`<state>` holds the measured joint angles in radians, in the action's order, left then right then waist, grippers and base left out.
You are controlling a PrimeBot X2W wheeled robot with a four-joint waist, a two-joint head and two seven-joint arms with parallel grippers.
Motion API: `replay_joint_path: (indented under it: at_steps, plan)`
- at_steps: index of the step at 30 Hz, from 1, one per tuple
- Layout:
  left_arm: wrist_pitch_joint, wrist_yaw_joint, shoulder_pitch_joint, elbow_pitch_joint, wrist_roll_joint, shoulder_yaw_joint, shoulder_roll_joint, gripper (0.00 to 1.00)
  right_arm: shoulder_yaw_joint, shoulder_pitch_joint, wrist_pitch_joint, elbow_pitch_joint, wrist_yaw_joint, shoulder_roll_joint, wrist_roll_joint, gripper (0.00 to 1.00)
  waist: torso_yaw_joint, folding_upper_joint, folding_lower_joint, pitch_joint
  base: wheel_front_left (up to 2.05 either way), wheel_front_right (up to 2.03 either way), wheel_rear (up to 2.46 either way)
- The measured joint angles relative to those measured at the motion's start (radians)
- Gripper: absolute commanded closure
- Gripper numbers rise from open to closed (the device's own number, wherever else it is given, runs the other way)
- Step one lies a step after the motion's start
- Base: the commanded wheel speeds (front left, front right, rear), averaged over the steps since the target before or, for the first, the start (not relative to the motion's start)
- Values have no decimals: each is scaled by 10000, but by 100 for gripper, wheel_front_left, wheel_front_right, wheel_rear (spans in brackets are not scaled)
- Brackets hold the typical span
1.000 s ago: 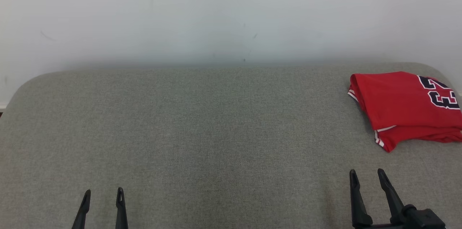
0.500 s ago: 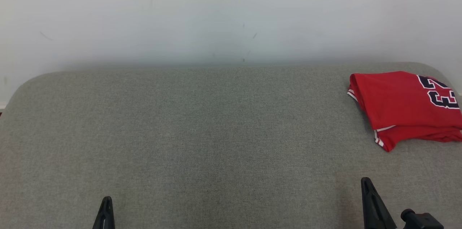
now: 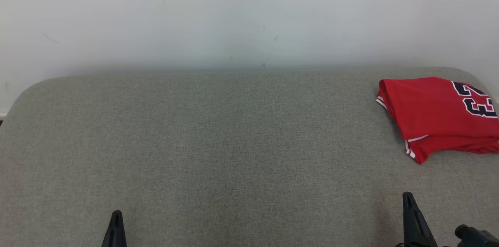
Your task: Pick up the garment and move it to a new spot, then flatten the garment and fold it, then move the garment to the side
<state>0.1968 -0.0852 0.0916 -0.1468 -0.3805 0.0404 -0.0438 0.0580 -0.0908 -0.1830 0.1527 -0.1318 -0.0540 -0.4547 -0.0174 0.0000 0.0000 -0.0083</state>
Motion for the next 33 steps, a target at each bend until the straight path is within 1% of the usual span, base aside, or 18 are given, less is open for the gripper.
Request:
replay_joint_path:
  at_steps: [10, 19, 20, 33]
  plan:
    - [-318, -31, -218, -58, -1772, -96, -2, 100, 173, 46, 428, -63, 0, -77, -1747, 100, 16, 0, 0, 7, 0, 0, 0]
    - [-581, -44, -393, -113, -3154, -203, -6, 100, 299, 69, 777, -105, 0, -142, -3145, 100, 30, 0, 0, 14, 0, 0, 0]
    - [-642, -81, -481, -127, -3484, -232, -6, 100, 324, 76, 828, -115, 0, -153, -3442, 100, 33, 0, 0, 15, 0, 0, 0]
    - [-984, -125, -759, -228, -5265, -353, -12, 100, 497, 102, 1262, -174, 0, -226, -5212, 100, 54, 0, 0, 24, 0, 0, 0]
